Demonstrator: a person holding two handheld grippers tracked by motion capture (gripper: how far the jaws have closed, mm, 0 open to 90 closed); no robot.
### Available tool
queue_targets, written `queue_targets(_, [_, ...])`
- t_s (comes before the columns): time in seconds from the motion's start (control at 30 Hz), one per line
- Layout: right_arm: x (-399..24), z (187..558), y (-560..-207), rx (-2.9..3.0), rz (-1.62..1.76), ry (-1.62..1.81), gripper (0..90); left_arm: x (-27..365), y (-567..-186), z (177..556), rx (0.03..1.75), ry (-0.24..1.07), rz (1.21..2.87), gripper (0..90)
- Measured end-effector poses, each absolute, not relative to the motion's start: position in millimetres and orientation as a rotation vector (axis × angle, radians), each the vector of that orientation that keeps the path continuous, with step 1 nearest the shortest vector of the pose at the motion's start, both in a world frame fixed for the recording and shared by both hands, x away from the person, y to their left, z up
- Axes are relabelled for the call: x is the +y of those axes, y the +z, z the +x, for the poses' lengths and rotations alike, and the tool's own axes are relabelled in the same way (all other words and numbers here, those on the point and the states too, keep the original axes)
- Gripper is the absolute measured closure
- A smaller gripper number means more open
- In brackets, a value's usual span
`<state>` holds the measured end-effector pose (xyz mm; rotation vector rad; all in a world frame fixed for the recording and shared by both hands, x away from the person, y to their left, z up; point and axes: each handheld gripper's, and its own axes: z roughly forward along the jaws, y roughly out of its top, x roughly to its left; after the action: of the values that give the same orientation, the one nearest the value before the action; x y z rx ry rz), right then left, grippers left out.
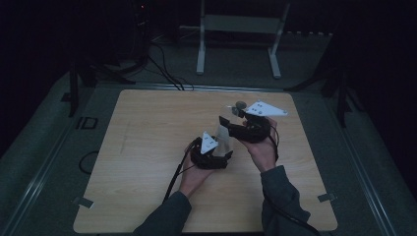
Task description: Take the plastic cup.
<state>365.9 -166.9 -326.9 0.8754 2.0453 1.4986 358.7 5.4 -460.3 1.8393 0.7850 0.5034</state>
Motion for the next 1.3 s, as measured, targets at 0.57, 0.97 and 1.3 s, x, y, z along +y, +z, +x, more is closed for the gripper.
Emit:
queue_targets(0.57, [-174, 358, -309, 2.004, 0.859, 1.531, 40.7, 18, -445, 348, 0.77, 0.505, 1.799, 21.9])
queue_targets(0.97, [-193, 352, -301, 1.958, 0.878, 1.531, 40.8, 27, -437, 339, 0.769, 0.486, 1.784, 26.2])
queue_targets(1.3, [-213, 348, -301, 1.926, 0.912, 1.518, 41.3, 26, -435, 330, 0.753, 0.482, 1.801, 26.3])
